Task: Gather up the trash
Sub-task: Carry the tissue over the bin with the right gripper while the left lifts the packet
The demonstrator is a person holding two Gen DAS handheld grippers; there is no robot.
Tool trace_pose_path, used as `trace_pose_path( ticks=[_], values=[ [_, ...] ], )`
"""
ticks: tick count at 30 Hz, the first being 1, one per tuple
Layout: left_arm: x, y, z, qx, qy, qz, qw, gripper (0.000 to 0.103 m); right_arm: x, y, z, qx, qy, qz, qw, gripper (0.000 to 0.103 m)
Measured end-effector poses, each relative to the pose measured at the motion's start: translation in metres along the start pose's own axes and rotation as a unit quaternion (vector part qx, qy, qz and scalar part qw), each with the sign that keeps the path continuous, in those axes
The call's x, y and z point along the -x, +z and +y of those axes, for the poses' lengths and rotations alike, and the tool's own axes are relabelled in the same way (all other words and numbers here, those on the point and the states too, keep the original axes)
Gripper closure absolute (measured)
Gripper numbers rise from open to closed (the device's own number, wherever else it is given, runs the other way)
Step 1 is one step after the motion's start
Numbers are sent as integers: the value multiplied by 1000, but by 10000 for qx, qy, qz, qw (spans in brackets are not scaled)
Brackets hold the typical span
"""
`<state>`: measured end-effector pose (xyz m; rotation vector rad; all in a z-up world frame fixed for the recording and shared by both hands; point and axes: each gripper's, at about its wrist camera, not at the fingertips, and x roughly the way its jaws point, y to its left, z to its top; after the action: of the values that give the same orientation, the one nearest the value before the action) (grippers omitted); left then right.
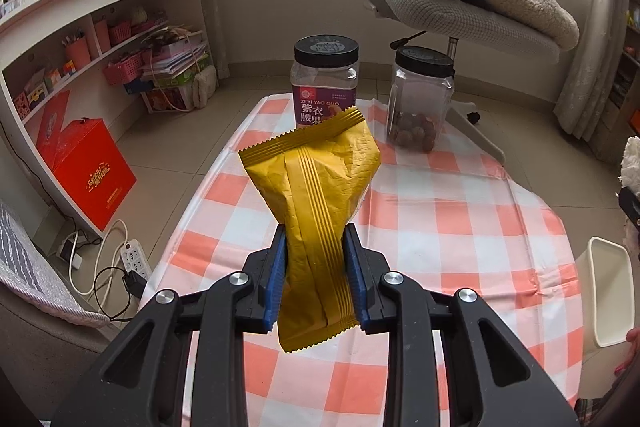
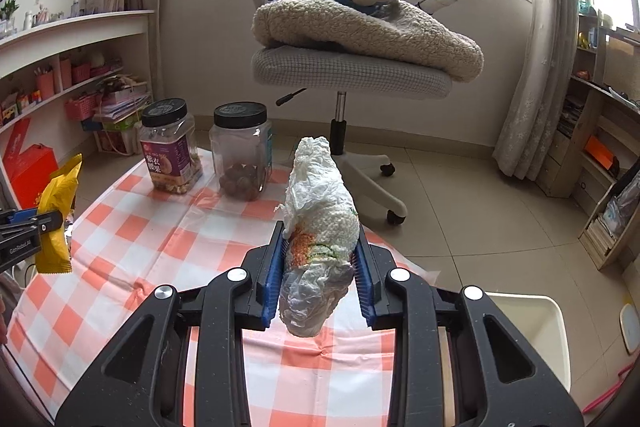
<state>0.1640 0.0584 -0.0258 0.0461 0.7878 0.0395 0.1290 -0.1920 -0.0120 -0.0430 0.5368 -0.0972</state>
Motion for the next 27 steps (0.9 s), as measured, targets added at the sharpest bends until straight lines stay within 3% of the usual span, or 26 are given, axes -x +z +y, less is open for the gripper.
trace_pose_path(
  ticks=[13,27],
  values=[
    [3,-8,-51,-279,-278,-60,9992,74,18,-6,-38,-204,-258,-75,9994,73],
    [28,-40,-93,-811,-493,-188,9953,74,41,-11,-115,-784,-824,-91,9935,73]
  ],
)
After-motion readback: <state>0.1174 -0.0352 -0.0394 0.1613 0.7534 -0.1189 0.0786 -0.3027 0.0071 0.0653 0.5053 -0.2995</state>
